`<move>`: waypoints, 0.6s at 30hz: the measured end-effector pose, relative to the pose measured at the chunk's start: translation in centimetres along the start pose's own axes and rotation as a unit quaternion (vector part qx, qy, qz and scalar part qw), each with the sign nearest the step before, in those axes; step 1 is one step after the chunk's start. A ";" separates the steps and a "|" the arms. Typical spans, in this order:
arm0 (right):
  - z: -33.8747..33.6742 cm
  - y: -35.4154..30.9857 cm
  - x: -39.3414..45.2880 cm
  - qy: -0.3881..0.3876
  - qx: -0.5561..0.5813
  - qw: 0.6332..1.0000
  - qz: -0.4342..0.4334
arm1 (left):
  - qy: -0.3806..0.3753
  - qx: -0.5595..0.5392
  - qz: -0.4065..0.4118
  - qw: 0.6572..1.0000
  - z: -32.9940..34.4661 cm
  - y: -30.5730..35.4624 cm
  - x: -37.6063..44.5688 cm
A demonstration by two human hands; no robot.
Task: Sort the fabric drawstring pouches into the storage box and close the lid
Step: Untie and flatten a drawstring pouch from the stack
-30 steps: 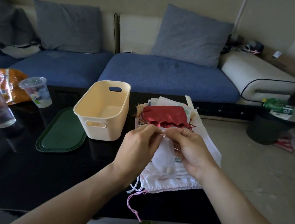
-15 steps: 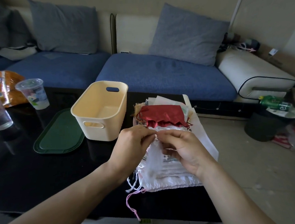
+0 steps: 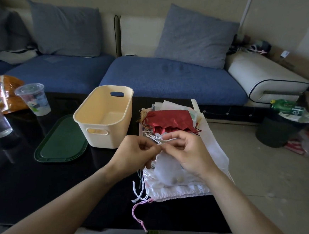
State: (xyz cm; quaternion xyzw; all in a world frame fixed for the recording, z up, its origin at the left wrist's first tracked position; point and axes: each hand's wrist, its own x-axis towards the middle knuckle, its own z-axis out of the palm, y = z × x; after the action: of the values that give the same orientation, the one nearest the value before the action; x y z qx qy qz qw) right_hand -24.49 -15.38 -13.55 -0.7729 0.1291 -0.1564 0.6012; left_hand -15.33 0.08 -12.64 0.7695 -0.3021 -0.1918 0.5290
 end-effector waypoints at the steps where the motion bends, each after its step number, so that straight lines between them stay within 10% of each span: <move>1: -0.1 0.0 0.0 -0.003 -0.013 1.000 -0.019 | -0.019 -0.034 -0.007 0.999 -0.1 0.0 0.0; 18: -0.6 0.8 0.6 0.023 -0.229 0.928 -0.294 | -0.060 -0.223 -0.083 0.969 0.0 -0.4 0.3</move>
State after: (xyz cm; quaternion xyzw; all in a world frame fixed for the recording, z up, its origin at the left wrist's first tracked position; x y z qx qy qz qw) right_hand -24.23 -16.36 -14.09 -0.8889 -0.0579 -0.3102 0.3320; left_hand -15.00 0.02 -13.00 0.6412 -0.2179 -0.3431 0.6508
